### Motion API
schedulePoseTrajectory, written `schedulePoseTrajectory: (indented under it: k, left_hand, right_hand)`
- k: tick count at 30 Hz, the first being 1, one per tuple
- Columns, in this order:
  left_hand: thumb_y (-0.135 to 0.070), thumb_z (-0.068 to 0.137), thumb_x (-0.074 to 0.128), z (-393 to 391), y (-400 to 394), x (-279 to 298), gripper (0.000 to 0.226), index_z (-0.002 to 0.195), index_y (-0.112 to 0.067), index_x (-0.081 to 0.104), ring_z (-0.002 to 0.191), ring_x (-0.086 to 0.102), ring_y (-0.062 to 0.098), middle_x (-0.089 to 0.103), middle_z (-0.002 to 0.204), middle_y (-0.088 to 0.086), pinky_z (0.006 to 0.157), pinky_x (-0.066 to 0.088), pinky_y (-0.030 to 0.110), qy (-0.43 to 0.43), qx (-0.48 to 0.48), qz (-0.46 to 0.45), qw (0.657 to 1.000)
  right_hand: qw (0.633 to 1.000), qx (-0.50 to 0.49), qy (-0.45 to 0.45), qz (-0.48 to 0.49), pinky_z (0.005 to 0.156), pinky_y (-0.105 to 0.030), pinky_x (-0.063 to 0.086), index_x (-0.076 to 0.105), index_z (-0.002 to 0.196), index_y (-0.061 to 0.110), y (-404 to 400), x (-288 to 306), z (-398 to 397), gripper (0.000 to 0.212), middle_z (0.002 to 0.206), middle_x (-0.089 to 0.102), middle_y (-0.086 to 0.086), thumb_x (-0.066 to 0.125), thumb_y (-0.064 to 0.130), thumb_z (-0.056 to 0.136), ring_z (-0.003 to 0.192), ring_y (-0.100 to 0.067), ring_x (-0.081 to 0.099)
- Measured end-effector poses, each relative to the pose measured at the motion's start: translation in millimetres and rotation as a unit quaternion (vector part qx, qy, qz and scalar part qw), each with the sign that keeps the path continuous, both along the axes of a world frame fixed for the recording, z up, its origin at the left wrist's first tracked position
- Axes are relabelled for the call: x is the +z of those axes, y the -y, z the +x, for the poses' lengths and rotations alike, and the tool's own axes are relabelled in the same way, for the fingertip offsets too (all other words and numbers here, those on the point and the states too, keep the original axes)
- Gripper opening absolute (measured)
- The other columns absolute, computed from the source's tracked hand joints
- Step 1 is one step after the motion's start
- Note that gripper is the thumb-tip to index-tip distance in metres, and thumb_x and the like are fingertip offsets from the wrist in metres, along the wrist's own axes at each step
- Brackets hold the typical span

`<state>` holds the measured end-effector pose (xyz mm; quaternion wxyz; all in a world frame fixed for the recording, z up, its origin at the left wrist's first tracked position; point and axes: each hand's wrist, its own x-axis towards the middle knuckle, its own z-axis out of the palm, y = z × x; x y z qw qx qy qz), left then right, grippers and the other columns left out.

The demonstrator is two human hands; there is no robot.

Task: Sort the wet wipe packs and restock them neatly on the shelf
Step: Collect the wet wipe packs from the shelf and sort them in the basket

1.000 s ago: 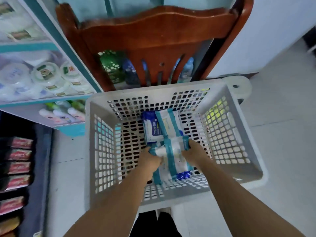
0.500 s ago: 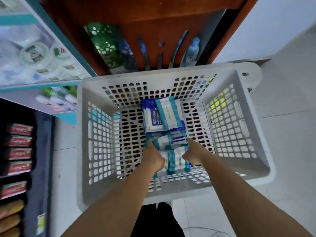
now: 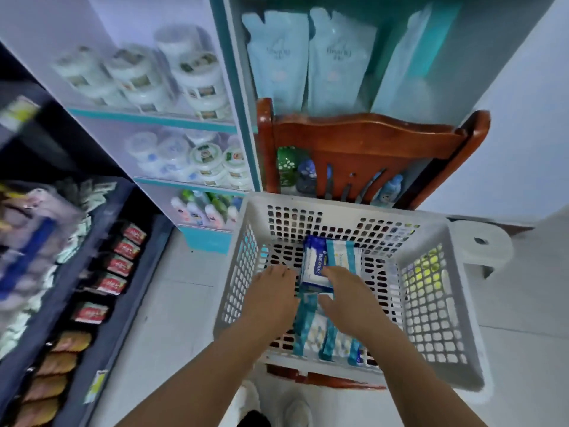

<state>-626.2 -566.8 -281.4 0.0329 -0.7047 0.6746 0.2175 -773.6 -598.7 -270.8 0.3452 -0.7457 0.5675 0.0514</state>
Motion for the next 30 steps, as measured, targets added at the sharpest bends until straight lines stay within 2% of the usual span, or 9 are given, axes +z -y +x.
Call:
schedulePoseTrajectory:
  k: [2,6,9,13,16,19,22,27,30]
  left_hand:
    - [-0.025,0.095,0.048,18.9,-8.7,24.3,0.045,0.138,-0.017,0.039,0.129,0.038,0.023,0.041,0.142,0.003,0.109,0.03,0.035,0.021,0.025,-0.006,0.999]
    - [-0.03,0.095,0.046,62.5,-27.2,70.0,0.044,0.138,-0.022,0.039,0.125,0.041,0.021,0.044,0.139,0.0,0.103,0.033,0.032,0.024,0.089,-0.042,0.995]
    - [-0.036,0.096,0.045,106.4,-46.8,97.9,0.045,0.139,-0.023,0.038,0.125,0.042,0.02,0.044,0.139,-0.001,0.104,0.033,0.032,0.035,0.129,-0.078,0.988]
    - [-0.04,0.094,0.047,173.1,-76.3,128.7,0.049,0.139,-0.023,0.038,0.124,0.043,0.021,0.046,0.136,0.0,0.104,0.035,0.034,0.063,0.168,-0.126,0.976]
    - [-0.039,0.092,0.048,225.3,-103.7,154.7,0.037,0.125,-0.024,0.047,0.115,0.048,0.022,0.052,0.123,0.001,0.094,0.038,0.032,0.081,0.197,-0.158,0.964]
    - [-0.037,0.09,0.046,276.7,-135.9,181.1,0.023,0.105,-0.021,0.052,0.111,0.052,0.024,0.056,0.112,0.001,0.088,0.039,0.034,0.094,0.232,-0.185,0.95]
    - [-0.038,0.092,0.048,324.5,-173.9,203.5,0.035,0.121,-0.02,0.051,0.118,0.049,0.024,0.054,0.121,0.0,0.095,0.036,0.033,0.106,0.25,-0.204,0.941]
    - [-0.04,0.093,0.047,397.3,-229.8,232.7,0.043,0.132,-0.021,0.047,0.122,0.047,0.021,0.051,0.131,0.0,0.101,0.035,0.032,0.132,0.294,-0.246,0.914]
    - [-0.042,0.093,0.048,433.3,-256.1,249.9,0.049,0.137,-0.021,0.044,0.126,0.044,0.021,0.049,0.135,0.0,0.106,0.034,0.034,0.149,0.314,-0.263,0.9]
  right_hand:
    - [0.998,0.046,-0.006,-0.049,0.111,-0.035,0.032,0.04,0.139,0.019,-0.2,22.8,20.2,0.046,0.145,0.04,0.001,0.05,0.032,0.096,0.131,-0.019,0.039]
    - [0.988,0.113,0.011,-0.102,0.115,-0.032,0.023,0.034,0.145,0.022,-1.3,57.9,66.7,0.052,0.153,0.031,0.004,0.048,0.035,0.097,0.14,-0.016,0.029]
    - [0.976,0.159,0.025,-0.145,0.113,-0.03,0.023,0.037,0.142,0.024,-5.6,87.4,114.9,0.049,0.149,0.036,0.004,0.049,0.035,0.096,0.137,-0.016,0.032]
    - [0.957,0.215,0.04,-0.19,0.106,-0.032,0.031,0.042,0.137,0.02,-22.7,125.7,188.3,0.044,0.14,0.045,0.0,0.049,0.034,0.095,0.13,-0.022,0.039]
    - [0.946,0.23,0.062,-0.221,0.091,-0.034,0.037,0.051,0.119,0.019,-41.1,147.1,246.7,0.031,0.12,0.055,-0.002,0.051,0.031,0.09,0.114,-0.027,0.05]
    - [0.932,0.254,0.078,-0.246,0.093,-0.033,0.038,0.052,0.123,0.019,-64.6,169.7,303.8,0.035,0.125,0.053,0.0,0.051,0.032,0.091,0.115,-0.025,0.05]
    - [0.918,0.28,0.101,-0.263,0.1,-0.03,0.035,0.051,0.129,0.018,-92.4,190.5,359.8,0.04,0.136,0.048,0.002,0.053,0.032,0.091,0.123,-0.022,0.046]
    - [0.895,0.318,0.142,-0.279,0.108,-0.029,0.03,0.046,0.136,0.02,-137.3,222.7,442.5,0.044,0.145,0.04,0.005,0.052,0.032,0.094,0.132,-0.018,0.038]
    - [0.88,0.34,0.159,-0.291,0.111,-0.033,0.029,0.042,0.14,0.021,-157.9,239.5,484.3,0.048,0.147,0.037,0.005,0.05,0.034,0.095,0.134,-0.017,0.035]
